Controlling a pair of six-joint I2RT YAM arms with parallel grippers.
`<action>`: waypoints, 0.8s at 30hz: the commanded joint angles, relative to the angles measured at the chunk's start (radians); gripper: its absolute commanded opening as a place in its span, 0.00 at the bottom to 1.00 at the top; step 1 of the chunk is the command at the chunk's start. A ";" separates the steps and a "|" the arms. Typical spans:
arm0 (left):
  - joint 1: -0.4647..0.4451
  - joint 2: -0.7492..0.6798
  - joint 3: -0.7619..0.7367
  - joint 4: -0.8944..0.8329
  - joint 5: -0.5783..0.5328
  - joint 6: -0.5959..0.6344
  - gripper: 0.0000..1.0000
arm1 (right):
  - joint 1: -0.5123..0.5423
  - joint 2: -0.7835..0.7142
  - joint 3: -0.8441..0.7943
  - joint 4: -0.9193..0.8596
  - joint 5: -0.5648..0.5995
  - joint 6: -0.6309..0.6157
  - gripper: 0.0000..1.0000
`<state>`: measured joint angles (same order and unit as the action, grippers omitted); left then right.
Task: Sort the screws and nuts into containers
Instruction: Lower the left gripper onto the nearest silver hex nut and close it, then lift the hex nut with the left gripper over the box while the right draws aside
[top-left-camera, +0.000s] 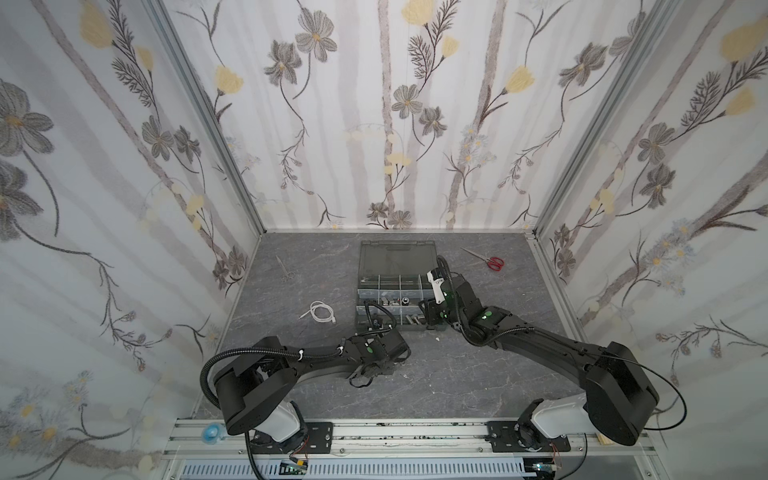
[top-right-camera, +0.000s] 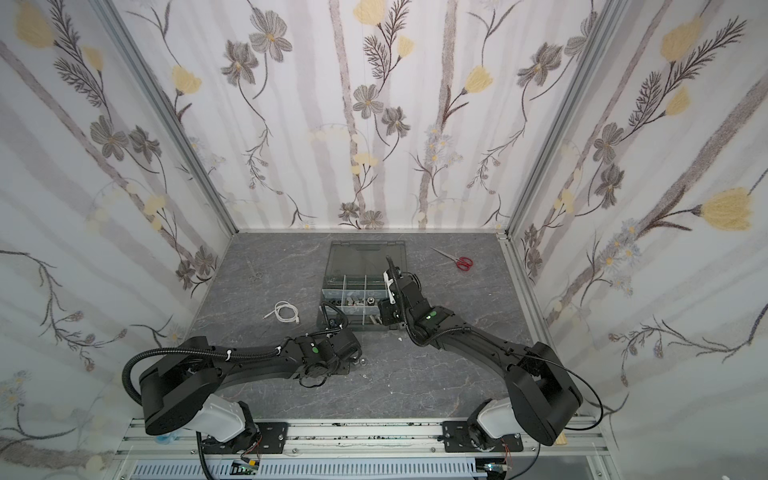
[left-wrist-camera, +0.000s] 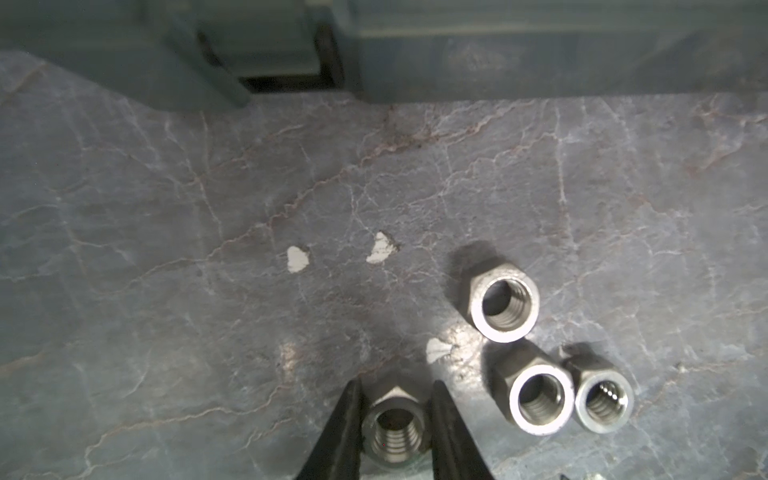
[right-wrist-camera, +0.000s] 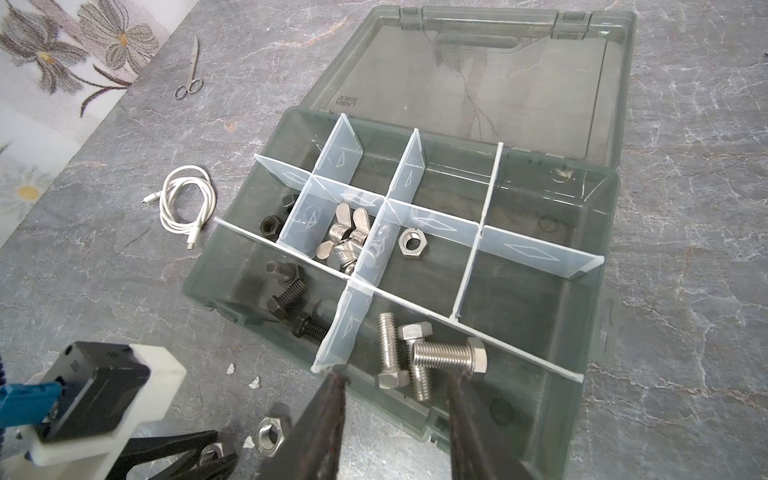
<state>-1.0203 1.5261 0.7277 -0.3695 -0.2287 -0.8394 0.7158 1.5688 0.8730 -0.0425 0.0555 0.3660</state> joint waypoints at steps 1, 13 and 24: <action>0.000 0.001 0.009 -0.001 -0.010 0.008 0.24 | -0.001 0.005 0.009 0.029 0.007 0.005 0.41; 0.000 -0.065 0.065 -0.002 -0.047 0.064 0.23 | -0.009 -0.006 -0.005 0.023 0.037 0.004 0.41; 0.075 0.001 0.286 0.017 -0.026 0.250 0.23 | -0.023 -0.106 -0.061 0.038 0.152 0.046 0.41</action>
<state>-0.9615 1.5009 0.9661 -0.3698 -0.2565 -0.6693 0.6979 1.4891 0.8253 -0.0422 0.1493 0.3851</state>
